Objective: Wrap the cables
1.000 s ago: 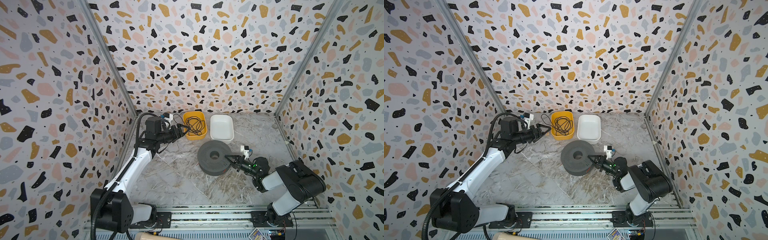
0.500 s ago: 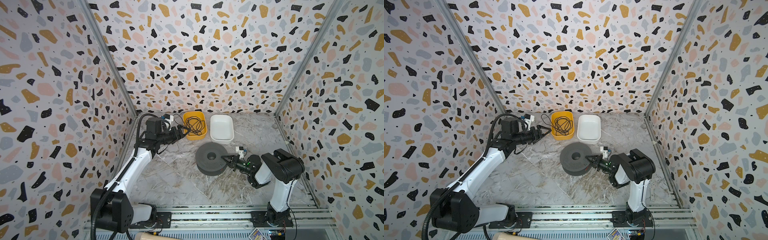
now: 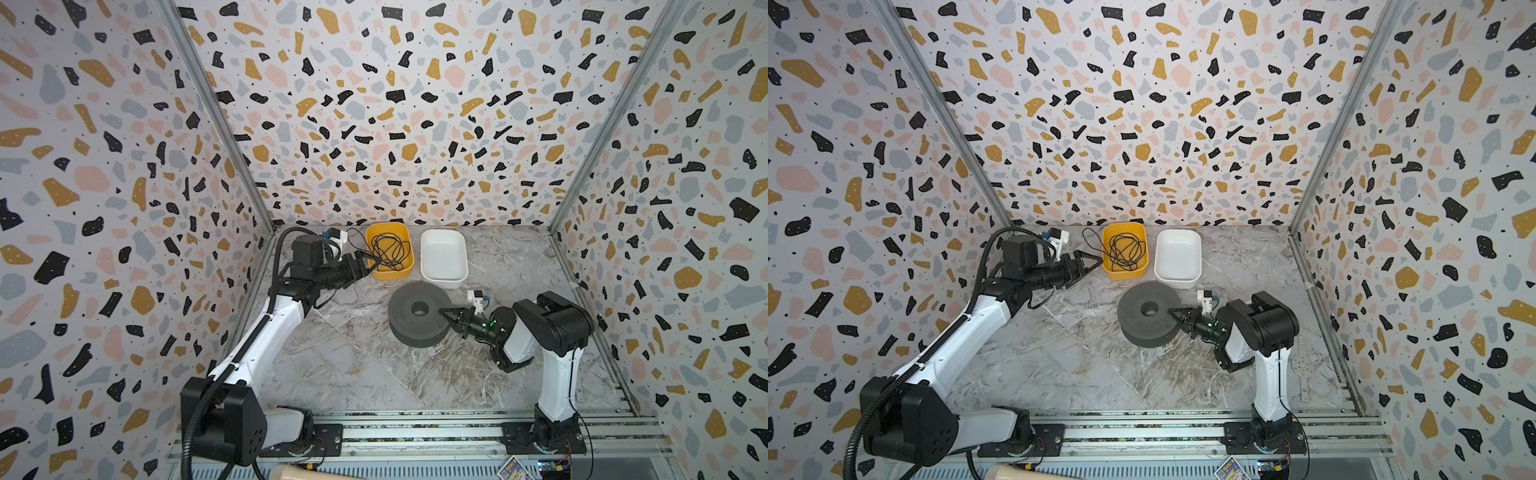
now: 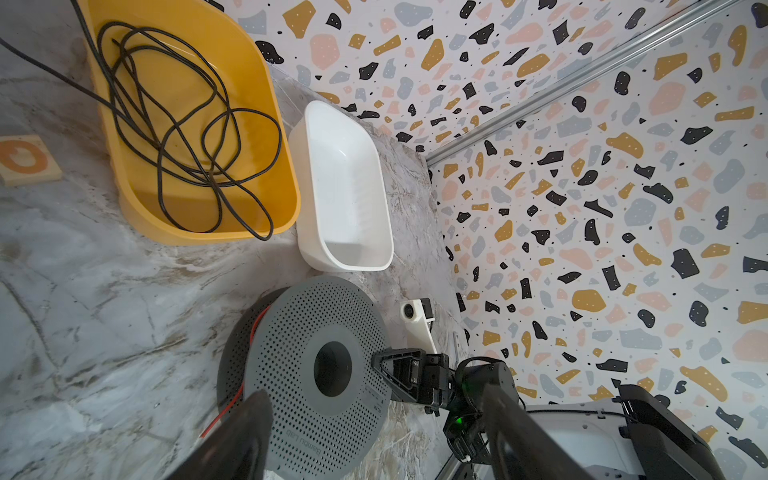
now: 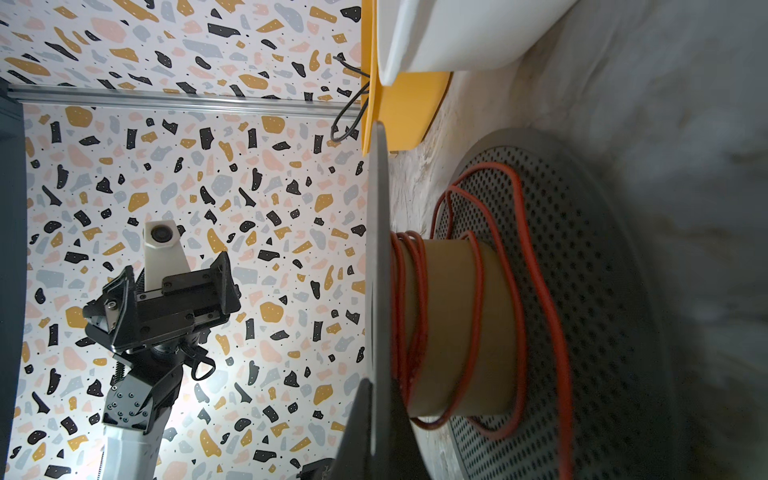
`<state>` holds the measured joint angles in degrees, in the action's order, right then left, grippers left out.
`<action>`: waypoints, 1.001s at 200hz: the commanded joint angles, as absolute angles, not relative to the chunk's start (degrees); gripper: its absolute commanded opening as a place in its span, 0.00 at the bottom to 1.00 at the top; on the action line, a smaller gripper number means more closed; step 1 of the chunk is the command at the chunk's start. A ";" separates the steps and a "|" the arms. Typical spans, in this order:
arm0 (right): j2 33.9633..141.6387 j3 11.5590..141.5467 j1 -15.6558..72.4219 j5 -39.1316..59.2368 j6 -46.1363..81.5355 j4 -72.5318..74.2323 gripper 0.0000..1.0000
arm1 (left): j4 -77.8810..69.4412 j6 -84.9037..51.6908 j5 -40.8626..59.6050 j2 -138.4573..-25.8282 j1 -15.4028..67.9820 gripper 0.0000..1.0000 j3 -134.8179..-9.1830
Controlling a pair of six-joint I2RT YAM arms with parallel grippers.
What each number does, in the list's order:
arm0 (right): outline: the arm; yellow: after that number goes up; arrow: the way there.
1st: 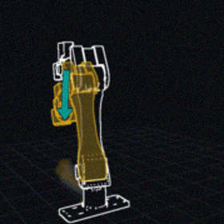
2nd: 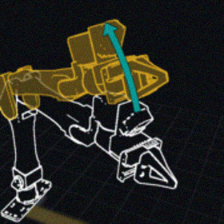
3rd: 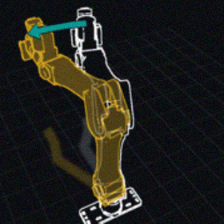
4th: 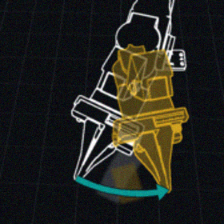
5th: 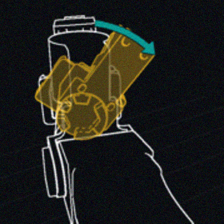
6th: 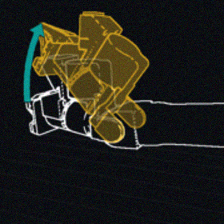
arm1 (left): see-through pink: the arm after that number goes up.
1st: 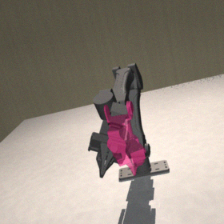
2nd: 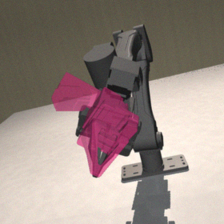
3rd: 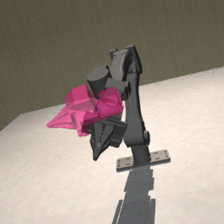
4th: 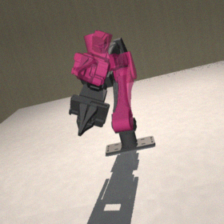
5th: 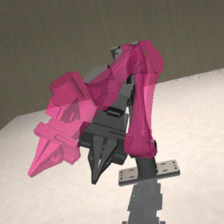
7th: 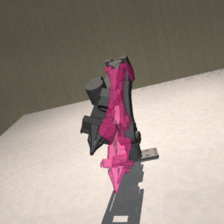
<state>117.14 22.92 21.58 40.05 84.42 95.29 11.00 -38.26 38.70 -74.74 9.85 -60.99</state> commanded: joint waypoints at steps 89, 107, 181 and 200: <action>112.55 16.79 18.13 37.74 79.26 106.68 0.99 | 9.84 -37.13 39.58 -73.38 9.66 0.80 -61.70; 109.53 15.50 17.02 38.18 77.60 103.54 0.99 | 9.85 -37.02 39.12 -73.68 9.60 0.81 -61.65; 80.61 16.97 11.03 40.20 60.70 61.07 0.99 | 13.63 -32.31 33.42 -75.76 9.64 0.81 -63.68; 71.11 23.94 10.83 35.26 48.25 37.35 0.99 | 13.83 -30.18 30.50 -75.85 9.56 0.81 -62.71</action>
